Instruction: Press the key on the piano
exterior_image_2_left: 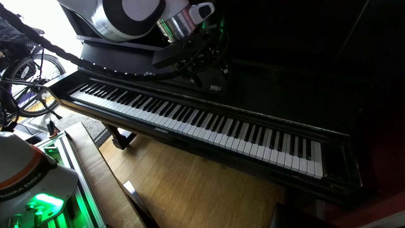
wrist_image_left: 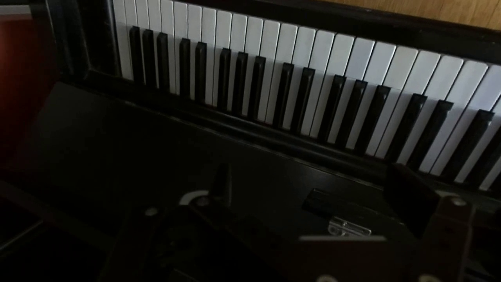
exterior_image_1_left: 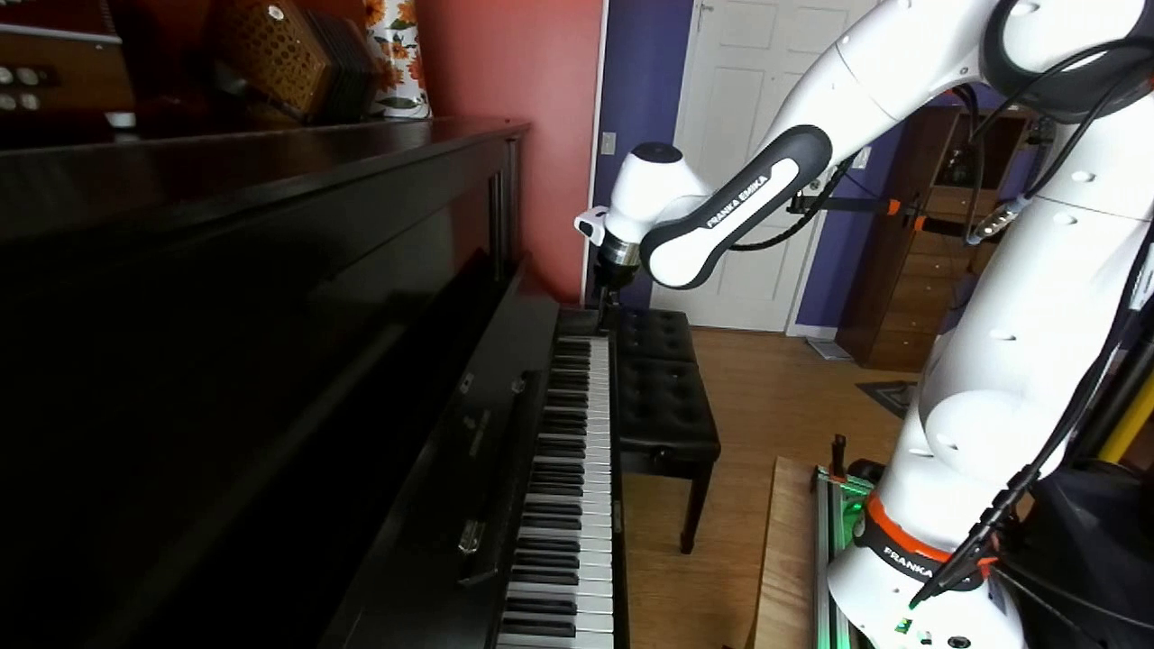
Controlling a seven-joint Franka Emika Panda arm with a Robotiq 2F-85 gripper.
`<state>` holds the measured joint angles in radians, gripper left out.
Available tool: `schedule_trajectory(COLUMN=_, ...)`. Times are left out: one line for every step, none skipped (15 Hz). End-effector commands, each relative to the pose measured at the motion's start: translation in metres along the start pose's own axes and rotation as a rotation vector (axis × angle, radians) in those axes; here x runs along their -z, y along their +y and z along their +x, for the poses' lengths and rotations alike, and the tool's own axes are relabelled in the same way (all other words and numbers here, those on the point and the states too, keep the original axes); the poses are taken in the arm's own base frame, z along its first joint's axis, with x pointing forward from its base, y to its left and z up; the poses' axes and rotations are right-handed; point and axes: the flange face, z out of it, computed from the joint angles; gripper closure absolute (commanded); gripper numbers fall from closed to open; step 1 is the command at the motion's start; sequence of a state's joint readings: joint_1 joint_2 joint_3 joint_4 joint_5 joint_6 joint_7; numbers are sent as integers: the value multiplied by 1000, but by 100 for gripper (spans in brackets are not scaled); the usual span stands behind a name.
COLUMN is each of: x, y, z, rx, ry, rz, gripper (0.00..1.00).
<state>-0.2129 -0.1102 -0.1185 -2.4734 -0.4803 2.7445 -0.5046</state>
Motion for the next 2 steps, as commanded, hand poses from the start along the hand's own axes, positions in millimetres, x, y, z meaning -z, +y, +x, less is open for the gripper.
schedule_trajectory(x=3, y=0, z=0, rx=-1, ry=2, rz=-3, gripper=0)
schedule_trajectory(x=4, y=0, z=-1, rx=-1, ry=2, rz=-3, gripper=0)
